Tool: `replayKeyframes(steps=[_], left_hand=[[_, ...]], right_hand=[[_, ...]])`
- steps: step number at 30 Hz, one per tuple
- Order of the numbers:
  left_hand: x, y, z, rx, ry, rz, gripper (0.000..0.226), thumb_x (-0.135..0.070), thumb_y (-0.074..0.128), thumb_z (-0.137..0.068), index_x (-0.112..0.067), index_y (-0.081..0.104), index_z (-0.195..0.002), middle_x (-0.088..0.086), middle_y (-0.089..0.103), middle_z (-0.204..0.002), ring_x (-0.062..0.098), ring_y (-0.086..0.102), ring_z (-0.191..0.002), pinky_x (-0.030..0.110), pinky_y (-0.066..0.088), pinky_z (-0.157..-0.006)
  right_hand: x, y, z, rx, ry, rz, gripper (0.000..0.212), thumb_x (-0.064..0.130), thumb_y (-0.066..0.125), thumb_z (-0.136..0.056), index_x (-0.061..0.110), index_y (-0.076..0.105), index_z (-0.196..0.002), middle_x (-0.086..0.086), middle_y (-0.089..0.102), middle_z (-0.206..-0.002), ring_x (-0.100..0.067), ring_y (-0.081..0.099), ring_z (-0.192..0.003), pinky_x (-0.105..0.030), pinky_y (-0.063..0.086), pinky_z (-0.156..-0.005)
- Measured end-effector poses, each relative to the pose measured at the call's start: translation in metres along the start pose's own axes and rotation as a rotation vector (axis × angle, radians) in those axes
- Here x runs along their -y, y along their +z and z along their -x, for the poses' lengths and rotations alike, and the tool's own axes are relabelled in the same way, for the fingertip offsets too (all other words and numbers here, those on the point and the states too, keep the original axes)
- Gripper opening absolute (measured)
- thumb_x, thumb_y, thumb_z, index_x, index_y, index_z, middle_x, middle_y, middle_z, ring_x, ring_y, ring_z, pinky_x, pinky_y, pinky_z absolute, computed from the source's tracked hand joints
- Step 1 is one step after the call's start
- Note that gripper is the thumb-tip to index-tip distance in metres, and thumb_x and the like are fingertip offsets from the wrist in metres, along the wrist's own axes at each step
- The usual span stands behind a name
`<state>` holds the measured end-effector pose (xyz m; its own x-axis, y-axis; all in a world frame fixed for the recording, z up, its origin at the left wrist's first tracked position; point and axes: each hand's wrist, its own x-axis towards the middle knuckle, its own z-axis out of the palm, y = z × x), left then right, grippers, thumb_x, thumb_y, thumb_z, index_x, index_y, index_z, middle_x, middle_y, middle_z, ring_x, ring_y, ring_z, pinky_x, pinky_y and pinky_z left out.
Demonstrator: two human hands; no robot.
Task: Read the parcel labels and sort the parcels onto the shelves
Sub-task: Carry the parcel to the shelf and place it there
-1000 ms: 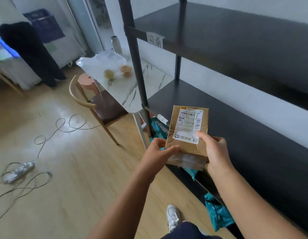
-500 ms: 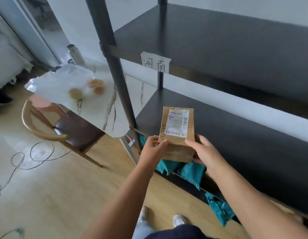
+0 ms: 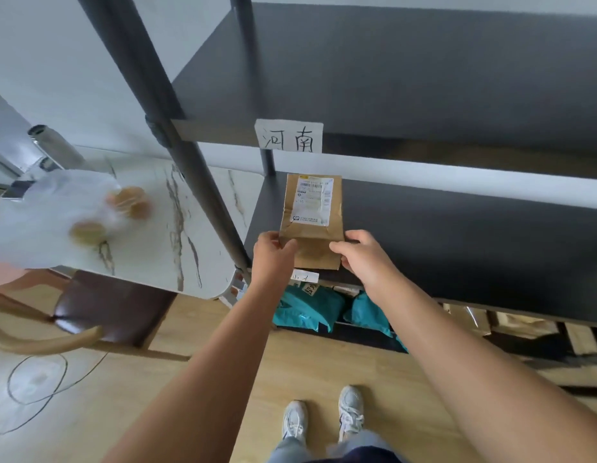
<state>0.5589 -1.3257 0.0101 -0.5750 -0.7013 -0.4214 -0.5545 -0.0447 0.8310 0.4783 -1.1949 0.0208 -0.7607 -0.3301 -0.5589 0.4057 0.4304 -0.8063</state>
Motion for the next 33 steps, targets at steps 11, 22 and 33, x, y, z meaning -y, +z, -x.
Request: replayKeyframes(steps=[11,22,33], left_hand=[[-0.002,-0.008,-0.009,0.088,0.078,-0.283,0.046,-0.021,0.048,-0.099,-0.022,0.042,-0.144,0.006,0.055,-0.140,0.028,0.065,-0.094,0.029,0.048,-0.065],[-0.023,0.014,0.031,0.048,0.484,-0.603,0.065,-0.015,0.046,-0.098,-0.023,0.021,-0.158,0.004,0.013,-0.168,0.026,0.015,-0.152,0.044,0.029,-0.120],[-0.004,0.142,0.116,0.502,0.722,-0.781,0.055,-0.020,0.051,-0.100,-0.023,0.035,-0.152,0.002,0.023,-0.163,0.023,0.030,-0.146,0.039,0.036,-0.116]], right_hand=[[0.002,0.010,-0.005,0.063,-0.022,0.133,0.070,0.027,0.064,-0.089,0.025,0.033,-0.152,0.000,0.051,-0.145,-0.019,0.051,-0.128,-0.044,0.040,-0.109],[-0.008,-0.023,0.022,-0.211,-0.131,0.048,0.042,0.020,0.058,-0.095,0.021,0.053,-0.137,0.000,0.055,-0.139,-0.019,0.054,-0.122,-0.033,0.044,-0.097],[-0.128,-0.150,0.102,-0.635,0.038,0.085,0.034,0.027,0.055,-0.098,0.022,0.056,-0.131,0.002,0.061,-0.121,-0.006,0.053,-0.087,-0.016,0.036,-0.057]])
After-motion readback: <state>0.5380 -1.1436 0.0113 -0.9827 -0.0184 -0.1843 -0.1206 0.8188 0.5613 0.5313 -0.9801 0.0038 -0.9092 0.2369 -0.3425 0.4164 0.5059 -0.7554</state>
